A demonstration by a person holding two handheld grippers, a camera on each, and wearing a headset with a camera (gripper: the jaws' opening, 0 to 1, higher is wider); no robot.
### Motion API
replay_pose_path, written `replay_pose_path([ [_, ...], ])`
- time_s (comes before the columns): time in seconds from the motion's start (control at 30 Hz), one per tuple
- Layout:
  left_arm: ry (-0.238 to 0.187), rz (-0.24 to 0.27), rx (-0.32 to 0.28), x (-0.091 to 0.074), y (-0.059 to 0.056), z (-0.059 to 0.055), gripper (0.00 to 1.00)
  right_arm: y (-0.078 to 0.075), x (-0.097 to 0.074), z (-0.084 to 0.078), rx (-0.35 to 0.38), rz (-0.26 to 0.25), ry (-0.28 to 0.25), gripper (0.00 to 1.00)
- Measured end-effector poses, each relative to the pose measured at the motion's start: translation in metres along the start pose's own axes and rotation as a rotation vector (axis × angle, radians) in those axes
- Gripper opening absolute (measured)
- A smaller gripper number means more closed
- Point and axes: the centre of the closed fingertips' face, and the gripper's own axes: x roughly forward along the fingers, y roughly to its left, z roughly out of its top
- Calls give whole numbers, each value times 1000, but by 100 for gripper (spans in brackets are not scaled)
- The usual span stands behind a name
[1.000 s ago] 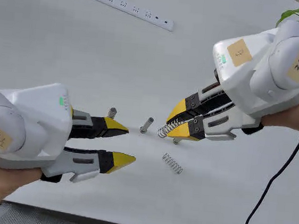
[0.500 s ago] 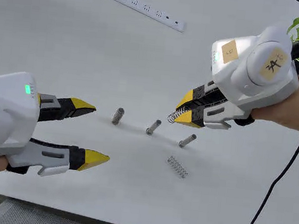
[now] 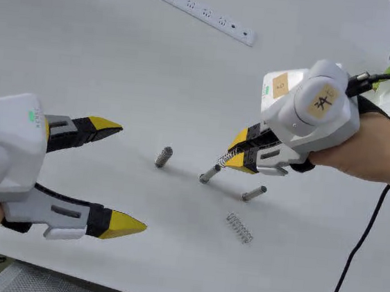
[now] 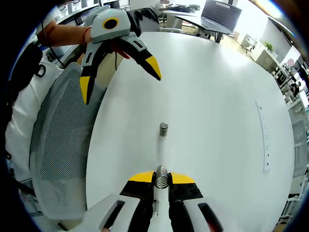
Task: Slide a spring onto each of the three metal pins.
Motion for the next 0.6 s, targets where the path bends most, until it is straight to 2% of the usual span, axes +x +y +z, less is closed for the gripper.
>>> replay_pose_path([
  [0.6, -6, -6, -23, 3, 1, -4, 83, 0, 12, -6, -16, 28, 43, 7],
])
